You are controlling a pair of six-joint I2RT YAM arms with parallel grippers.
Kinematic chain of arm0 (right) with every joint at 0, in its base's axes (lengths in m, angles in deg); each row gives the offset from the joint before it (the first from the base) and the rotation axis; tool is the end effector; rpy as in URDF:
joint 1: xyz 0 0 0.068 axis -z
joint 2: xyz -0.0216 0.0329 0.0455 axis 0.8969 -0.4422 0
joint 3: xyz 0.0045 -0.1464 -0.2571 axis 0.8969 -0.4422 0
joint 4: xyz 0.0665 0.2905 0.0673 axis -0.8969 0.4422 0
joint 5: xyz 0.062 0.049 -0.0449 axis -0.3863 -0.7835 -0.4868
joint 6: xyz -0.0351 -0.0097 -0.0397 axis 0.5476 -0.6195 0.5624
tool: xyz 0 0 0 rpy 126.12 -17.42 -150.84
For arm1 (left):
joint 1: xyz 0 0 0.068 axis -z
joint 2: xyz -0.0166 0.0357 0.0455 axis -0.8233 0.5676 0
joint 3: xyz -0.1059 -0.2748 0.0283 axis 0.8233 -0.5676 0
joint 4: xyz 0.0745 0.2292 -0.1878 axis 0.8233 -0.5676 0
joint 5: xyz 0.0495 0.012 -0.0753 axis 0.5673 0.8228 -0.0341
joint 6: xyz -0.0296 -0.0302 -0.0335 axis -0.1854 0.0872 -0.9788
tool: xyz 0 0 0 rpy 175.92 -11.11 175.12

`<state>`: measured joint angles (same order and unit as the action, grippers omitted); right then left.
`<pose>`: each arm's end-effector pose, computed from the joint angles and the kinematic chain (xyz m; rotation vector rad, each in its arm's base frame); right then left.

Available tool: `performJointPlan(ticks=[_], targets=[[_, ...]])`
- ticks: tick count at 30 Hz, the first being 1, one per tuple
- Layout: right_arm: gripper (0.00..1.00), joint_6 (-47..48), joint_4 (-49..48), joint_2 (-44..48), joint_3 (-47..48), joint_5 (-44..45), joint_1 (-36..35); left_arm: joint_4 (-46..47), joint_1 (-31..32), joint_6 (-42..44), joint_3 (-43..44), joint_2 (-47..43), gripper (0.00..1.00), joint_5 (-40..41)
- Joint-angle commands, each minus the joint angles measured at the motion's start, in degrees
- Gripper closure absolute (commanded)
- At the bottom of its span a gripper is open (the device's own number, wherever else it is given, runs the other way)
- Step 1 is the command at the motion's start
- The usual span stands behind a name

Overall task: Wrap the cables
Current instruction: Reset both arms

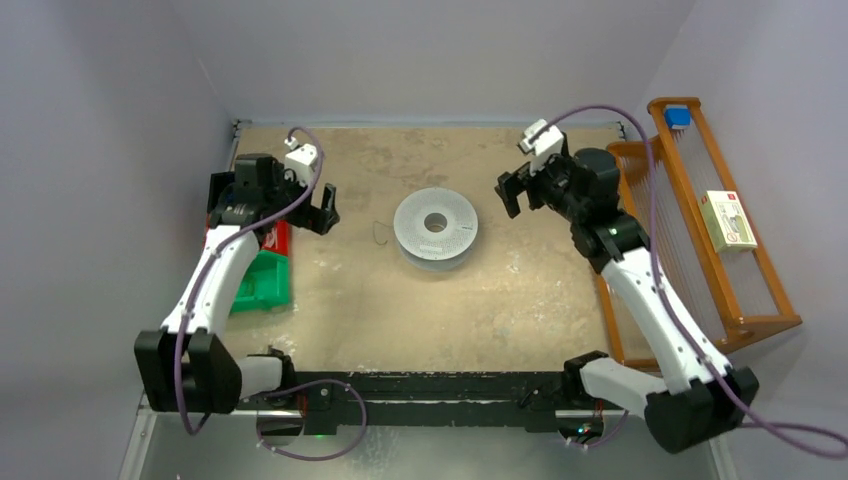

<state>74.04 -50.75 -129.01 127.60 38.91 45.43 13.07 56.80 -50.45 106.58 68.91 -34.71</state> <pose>0.2824 0.1007 0.4142 -0.6648 1.6428 0.1900 0.3208 -0.0217 0.3130 0.4290 2.2079 -0.3786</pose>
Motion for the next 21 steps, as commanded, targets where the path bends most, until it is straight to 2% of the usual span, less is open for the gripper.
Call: performJointPlan(ticks=[1,7,10,16,21], targets=[[0.01,-6.5,-5.3,10.2,-5.1,2.5,-0.1,-8.3,-0.4,9.1,-1.4,-7.8,0.03,-2.5],[0.01,-7.3,-8.6,26.5,-11.0,5.4,-0.1,-11.4,-0.4,12.1,-3.9,-19.7,0.03,-8.7],[0.01,-6.3,-8.4,32.4,-12.2,6.9,-0.1,-10.9,-0.4,12.2,-4.8,-25.6,0.03,-8.7],[0.01,-2.0,-3.9,41.7,-13.1,5.0,0.0,-10.8,-0.4,12.0,-7.4,-33.4,0.03,-7.1],[0.01,-1.4,-1.1,45.8,-14.0,1.4,1.1,-9.4,-0.4,10.4,-11.3,-35.3,0.03,-8.4]])
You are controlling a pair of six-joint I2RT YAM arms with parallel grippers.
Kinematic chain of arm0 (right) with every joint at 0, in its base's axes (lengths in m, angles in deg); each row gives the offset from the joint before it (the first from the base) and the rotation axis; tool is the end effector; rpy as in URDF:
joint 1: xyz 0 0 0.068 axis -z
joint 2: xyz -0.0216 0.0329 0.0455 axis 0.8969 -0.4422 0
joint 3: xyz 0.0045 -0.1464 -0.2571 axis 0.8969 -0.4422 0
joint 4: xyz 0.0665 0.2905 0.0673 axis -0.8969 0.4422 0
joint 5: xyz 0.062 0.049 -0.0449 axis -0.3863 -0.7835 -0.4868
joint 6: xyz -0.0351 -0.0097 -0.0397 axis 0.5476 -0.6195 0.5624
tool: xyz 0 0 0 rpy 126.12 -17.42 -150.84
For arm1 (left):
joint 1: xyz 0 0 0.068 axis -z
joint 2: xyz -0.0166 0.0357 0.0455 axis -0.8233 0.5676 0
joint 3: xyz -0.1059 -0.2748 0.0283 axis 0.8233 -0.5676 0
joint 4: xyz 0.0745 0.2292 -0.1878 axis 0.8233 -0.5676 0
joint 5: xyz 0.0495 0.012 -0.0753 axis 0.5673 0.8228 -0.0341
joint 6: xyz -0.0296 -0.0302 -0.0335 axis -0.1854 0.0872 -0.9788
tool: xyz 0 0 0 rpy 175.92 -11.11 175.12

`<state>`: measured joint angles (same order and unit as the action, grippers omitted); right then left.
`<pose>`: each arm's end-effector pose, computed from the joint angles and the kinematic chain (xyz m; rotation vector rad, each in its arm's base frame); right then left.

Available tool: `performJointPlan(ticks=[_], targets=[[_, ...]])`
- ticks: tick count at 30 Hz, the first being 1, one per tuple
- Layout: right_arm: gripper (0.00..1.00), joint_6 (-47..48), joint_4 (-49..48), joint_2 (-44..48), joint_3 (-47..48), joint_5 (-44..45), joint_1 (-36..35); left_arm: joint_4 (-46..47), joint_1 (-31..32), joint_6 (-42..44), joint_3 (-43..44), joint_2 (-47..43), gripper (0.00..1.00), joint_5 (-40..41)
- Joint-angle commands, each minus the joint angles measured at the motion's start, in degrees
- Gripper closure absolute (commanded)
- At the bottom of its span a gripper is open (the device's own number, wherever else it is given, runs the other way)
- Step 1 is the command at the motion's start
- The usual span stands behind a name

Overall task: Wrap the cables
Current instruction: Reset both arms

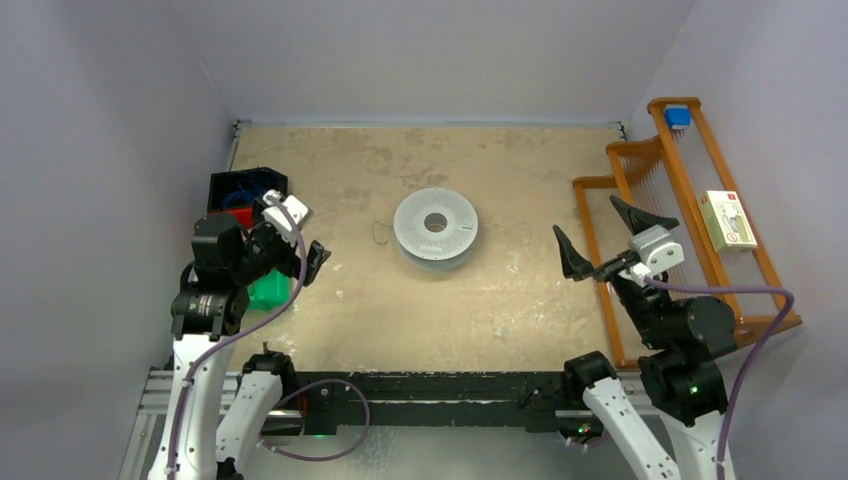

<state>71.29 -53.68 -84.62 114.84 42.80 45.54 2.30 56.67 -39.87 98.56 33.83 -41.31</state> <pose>0.0642 0.0258 0.4650 -0.4295 1.0918 0.1375 0.1610 -0.0212 0.3809 0.6862 1.8332 -0.2963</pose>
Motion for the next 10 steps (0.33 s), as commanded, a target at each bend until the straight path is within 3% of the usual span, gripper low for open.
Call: performJointPlan(ticks=[1,10], targets=[[0.01,0.8,1.4,1.5,-1.6,-2.7,1.5,1.8,-0.3,-0.4,-4.0,-0.7,0.03,-1.8],[0.01,-1.7,-2.8,1.7,-3.6,0.2,2.2,1.7,-1.1,-0.6,-4.9,-0.8,0.04,-3.2]])
